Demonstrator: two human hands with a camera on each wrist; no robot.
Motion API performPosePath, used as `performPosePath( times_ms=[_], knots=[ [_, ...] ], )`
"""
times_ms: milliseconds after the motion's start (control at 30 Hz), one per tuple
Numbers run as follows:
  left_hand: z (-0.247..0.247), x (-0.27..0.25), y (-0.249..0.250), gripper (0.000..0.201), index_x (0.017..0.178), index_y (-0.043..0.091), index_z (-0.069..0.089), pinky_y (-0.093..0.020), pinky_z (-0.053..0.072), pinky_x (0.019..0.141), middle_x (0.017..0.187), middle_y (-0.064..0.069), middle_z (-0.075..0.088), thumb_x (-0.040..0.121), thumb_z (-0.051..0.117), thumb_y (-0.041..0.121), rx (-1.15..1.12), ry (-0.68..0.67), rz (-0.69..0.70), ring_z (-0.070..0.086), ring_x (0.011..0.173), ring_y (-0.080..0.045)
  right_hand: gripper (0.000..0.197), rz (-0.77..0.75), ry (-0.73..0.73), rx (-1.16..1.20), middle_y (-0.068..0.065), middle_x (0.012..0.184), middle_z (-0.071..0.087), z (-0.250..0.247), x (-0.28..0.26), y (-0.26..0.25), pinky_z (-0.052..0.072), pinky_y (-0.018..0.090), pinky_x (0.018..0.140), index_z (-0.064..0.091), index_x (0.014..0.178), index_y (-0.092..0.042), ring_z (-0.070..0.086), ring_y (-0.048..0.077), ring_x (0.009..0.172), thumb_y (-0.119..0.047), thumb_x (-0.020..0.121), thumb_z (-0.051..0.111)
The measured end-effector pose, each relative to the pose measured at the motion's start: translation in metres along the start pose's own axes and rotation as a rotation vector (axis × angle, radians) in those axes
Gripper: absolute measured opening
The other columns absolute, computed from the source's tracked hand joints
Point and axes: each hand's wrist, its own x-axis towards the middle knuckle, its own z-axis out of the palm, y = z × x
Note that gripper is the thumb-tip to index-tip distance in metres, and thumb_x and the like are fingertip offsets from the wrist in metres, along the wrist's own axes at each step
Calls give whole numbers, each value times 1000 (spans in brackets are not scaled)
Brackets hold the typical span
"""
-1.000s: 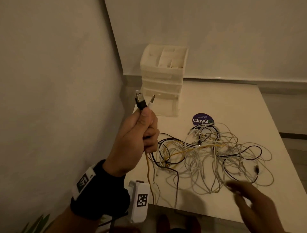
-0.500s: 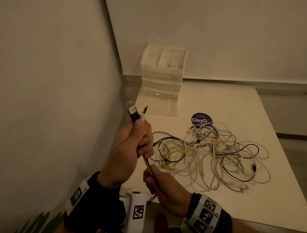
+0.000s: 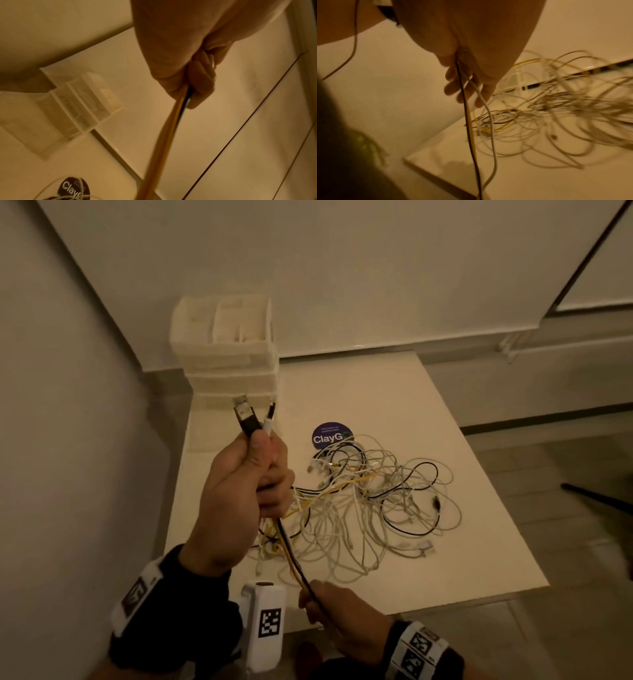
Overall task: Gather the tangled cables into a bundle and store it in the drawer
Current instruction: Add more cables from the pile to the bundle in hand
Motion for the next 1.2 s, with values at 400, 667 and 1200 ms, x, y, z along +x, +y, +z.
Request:
performPosePath(
  times_ms=[400,667,1200],
  knots=[
    [39,24,-24,38,70,14,37,-21,17,41,58,4,27,92,48,43,-29,-80,-18,21,43,-7,28,1188,637,544,22,79,71,-127,-29,166,56,35,49,63,94,8,66,29,54,-19,95,57],
    [43,38,-25,52,71,13,34,-20,21,41,59,2,26,85,61,55,28,-29,4,22,43,-8,29,1185,783,801,17,74,71,-137,5,186,59,54,73,69,88,4,69,34,70,-25,81,65],
    [59,70,-22,36,75,12,32,-18,15,39,60,-2,21,91,39,43,164,200,-11,14,43,-10,17,202,575,1281,3,58,41,-247,44,-43,34,26,44,49,89,-8,31,14,41,-19,100,40]
  ],
)
